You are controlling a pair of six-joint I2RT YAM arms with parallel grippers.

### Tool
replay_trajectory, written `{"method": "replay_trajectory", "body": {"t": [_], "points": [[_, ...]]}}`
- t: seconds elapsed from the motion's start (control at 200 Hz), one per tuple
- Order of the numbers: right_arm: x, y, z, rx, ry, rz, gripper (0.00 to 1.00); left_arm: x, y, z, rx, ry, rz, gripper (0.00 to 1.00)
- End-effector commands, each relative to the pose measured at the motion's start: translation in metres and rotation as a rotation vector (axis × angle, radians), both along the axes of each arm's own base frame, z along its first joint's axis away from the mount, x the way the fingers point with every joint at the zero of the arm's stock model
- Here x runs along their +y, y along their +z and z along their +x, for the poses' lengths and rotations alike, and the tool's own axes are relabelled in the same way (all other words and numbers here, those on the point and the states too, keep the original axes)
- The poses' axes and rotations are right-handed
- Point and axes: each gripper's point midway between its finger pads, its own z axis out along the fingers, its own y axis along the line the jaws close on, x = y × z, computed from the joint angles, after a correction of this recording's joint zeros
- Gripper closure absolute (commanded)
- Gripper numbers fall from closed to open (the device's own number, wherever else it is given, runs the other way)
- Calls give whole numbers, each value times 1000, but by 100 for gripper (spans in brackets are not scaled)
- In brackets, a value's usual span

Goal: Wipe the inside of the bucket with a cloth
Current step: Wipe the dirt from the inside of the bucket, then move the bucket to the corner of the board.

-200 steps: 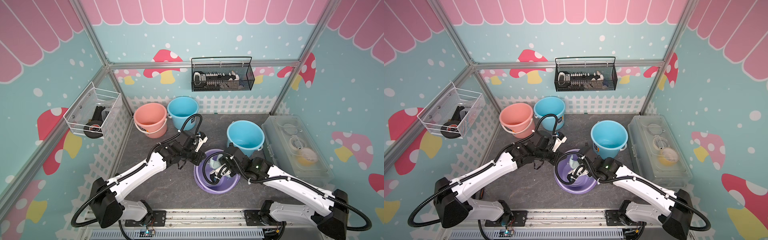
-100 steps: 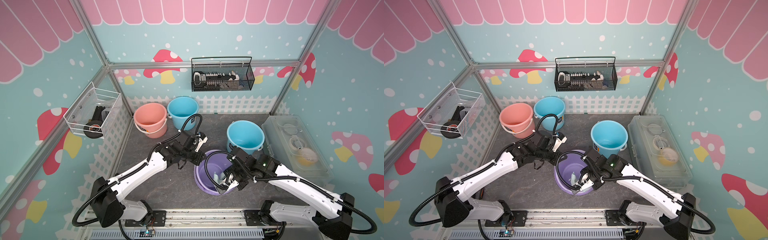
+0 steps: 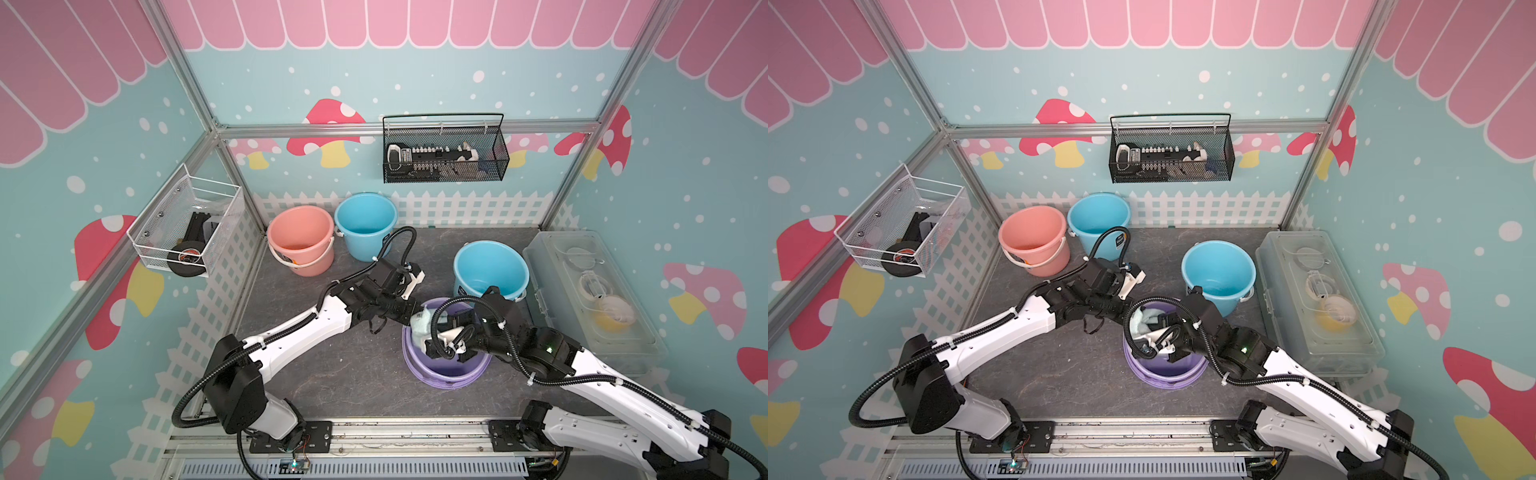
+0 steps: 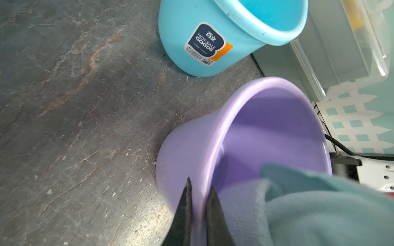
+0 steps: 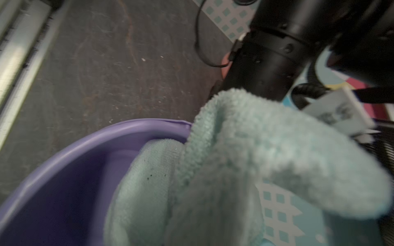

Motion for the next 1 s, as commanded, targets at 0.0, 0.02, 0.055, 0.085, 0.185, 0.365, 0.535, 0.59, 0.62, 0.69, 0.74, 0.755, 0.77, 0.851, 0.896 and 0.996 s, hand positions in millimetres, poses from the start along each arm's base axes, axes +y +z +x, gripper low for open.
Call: {"method": "replay_trajectory", "body": {"t": [0.0,0.02,0.055,0.085,0.185,0.365,0.535,0.59,0.62,0.69,0.74,0.755,0.77,0.851,0.896,0.996], "points": [[-24,53,39,-207,-252,100,100,-27,21,13,-23,9,-83,100],[-28,57,42,-222,-277,105,100,-30,21,15,-21,11,-84,100],[-35,65,46,-245,-321,115,100,-35,21,19,-23,15,-83,100],[-41,71,49,-266,-360,122,100,-39,21,22,-24,19,-83,100],[-60,87,55,-328,-458,134,100,-49,21,37,-28,47,-79,100],[-75,100,53,-376,-493,115,100,-68,17,60,-32,75,-76,100],[-83,101,48,-385,-501,110,100,-80,16,84,-65,112,-66,100],[-85,103,47,-387,-504,119,100,-83,17,93,-86,123,-61,100],[-87,104,47,-389,-509,120,100,-85,19,98,-96,129,-62,100],[-89,105,47,-395,-518,119,100,-87,20,109,-110,147,-55,100],[-91,107,47,-401,-530,118,100,-86,19,117,-114,161,-44,100],[-91,108,47,-401,-531,118,100,-85,19,120,-115,166,-41,100],[-92,108,48,-403,-535,118,100,-84,19,122,-115,171,-40,100],[-98,112,49,-413,-564,119,100,-76,21,132,-114,194,-38,100],[-100,114,50,-419,-580,120,100,-69,23,135,-116,206,-35,100],[-106,121,51,-442,-619,137,100,-50,27,143,-114,232,-32,100]]}}
